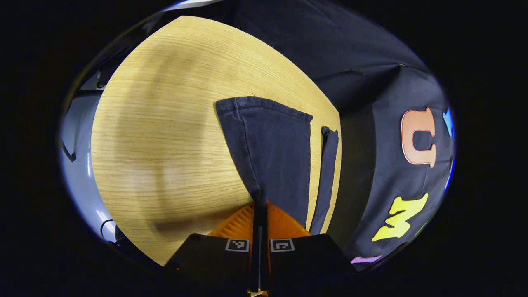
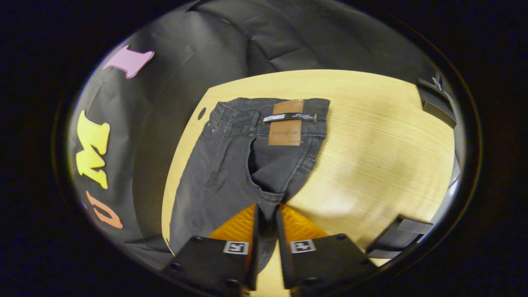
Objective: Grasp the waist and the cuffs of the jeans and fold them to make the two legs overlap; first hold the waist and fold one-third of the jeans toward the cuffs, then hold the cuffs and fold the remaining one-third in the same direction to finish folding.
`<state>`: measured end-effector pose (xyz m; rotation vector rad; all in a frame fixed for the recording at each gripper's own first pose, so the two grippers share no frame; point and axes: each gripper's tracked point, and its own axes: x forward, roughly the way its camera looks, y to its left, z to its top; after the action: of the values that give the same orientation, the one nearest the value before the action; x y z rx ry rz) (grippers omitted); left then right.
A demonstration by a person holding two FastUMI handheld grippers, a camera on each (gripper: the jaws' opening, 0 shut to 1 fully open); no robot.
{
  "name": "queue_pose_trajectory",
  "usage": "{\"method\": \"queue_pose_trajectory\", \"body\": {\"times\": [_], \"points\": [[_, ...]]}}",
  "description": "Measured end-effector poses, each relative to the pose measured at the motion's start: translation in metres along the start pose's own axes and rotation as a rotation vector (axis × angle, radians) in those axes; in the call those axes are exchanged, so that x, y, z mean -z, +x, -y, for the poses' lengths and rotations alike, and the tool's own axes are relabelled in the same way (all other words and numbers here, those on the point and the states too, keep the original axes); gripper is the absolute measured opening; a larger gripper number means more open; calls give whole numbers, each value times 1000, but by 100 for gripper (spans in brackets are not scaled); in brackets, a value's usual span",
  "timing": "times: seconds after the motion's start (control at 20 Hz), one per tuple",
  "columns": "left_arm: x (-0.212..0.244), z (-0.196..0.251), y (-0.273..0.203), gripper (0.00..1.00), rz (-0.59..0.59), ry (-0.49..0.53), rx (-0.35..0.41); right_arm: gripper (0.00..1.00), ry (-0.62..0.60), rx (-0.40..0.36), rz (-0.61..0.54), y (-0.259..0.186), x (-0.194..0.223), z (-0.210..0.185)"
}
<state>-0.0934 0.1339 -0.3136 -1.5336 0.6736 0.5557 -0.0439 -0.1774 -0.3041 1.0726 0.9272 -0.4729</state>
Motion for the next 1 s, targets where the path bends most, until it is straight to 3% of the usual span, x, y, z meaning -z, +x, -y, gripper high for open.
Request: {"method": "queue_pose_trajectory", "body": {"times": [0.05, 0.35, 0.4, 0.45, 0.7, 0.85, 1.0], "points": [[1, -1, 1, 5, 1, 7, -1, 11, 38, -17, -7, 5, 2, -4], [-6, 31, -3, 4, 11, -2, 58, 11, -40, -57, -12, -14, -1, -19], [-7, 40, -5, 4, 11, 0, 73, 6, -35, -81, -10, -20, -4, -28], [-9, 50, -5, 4, 9, -3, 89, 10, -21, -105, -7, -25, -8, -39], [-14, 107, -3, 5, -11, -43, 131, 11, -50, -239, 13, -40, -33, -121], [-17, 148, 6, 5, -1, -3, 158, 14, -88, -289, 16, -35, -43, -162], [-22, 186, 26, 5, -1, -20, 156, 10, -111, -321, 21, -27, -57, -189]]}}
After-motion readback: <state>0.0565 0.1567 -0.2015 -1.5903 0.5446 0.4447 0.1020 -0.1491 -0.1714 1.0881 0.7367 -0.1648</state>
